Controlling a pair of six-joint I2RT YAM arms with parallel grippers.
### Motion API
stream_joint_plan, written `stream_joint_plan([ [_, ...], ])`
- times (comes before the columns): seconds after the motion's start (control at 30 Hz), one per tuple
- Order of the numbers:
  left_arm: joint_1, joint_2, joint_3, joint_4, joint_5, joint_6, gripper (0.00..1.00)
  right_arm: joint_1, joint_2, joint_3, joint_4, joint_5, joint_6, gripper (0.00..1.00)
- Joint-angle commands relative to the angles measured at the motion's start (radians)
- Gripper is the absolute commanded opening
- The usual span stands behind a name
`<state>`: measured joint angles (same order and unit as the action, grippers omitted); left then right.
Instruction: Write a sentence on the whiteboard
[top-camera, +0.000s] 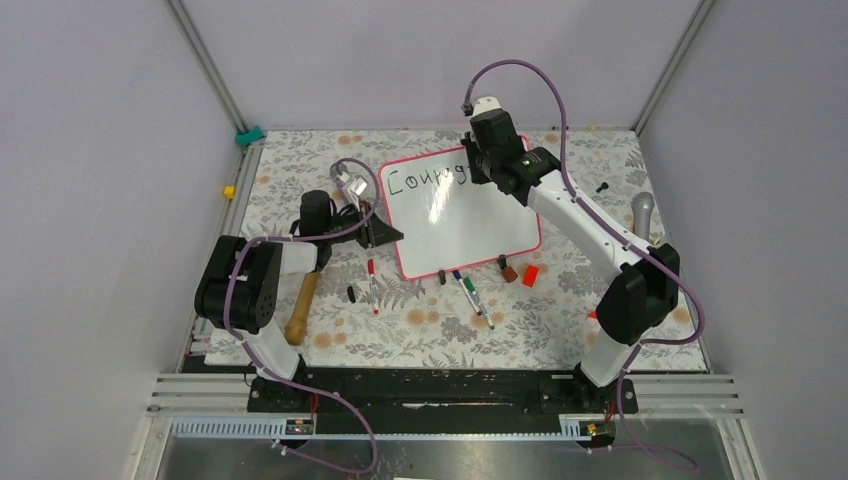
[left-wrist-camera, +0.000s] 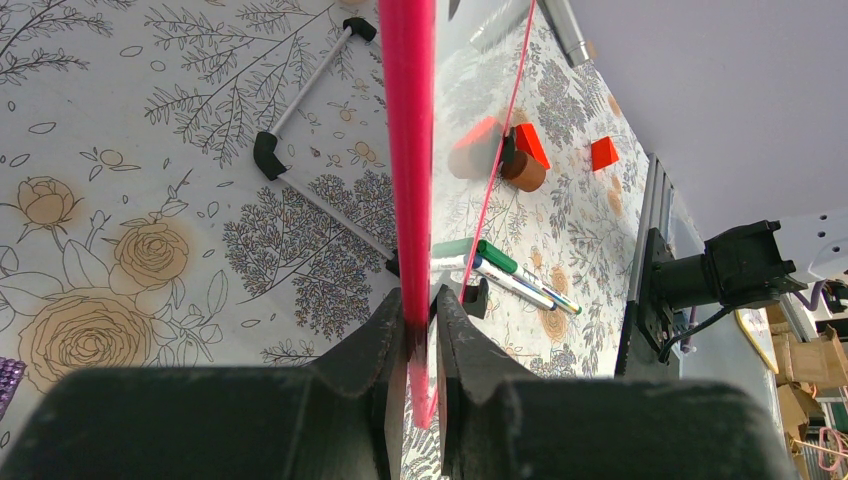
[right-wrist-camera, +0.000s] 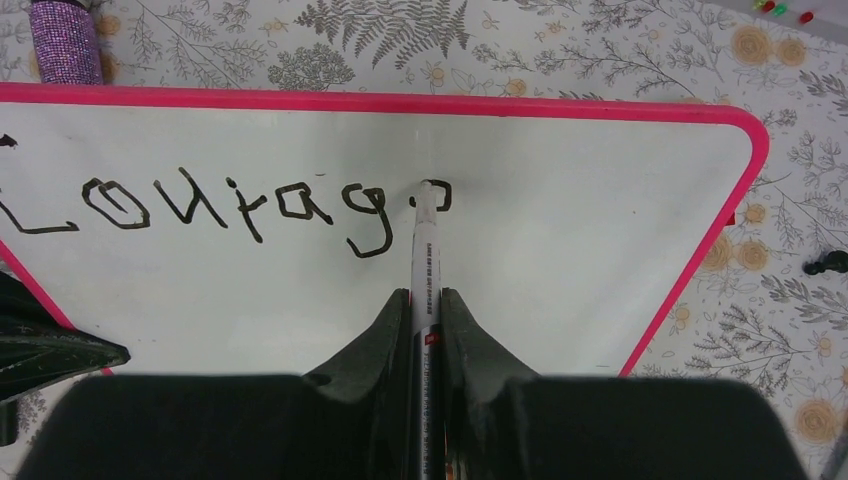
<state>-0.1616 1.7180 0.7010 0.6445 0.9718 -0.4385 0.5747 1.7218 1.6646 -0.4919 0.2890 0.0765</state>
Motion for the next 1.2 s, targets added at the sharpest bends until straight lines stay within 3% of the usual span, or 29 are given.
stream_joint_plan([
  [0.0, 0.01, 0.025, -0.004, -0.022, -0.067, 0.055, 0.0, -0.006, 0.006, 0.021, 0.003, -0.038, 0.001, 0.0],
  [0.47, 0.011, 0.021, -0.009, -0.014, -0.064, 0.051, 0.0, -0.006, -0.022, -0.037, -0.034, -0.066, -0.01, 0.0],
  [1.17, 0.011, 0.018, -0.009, -0.01, -0.067, 0.049, 0.0, -0.006, -0.062, -0.051, -0.044, 0.05, -0.014, 0.0],
])
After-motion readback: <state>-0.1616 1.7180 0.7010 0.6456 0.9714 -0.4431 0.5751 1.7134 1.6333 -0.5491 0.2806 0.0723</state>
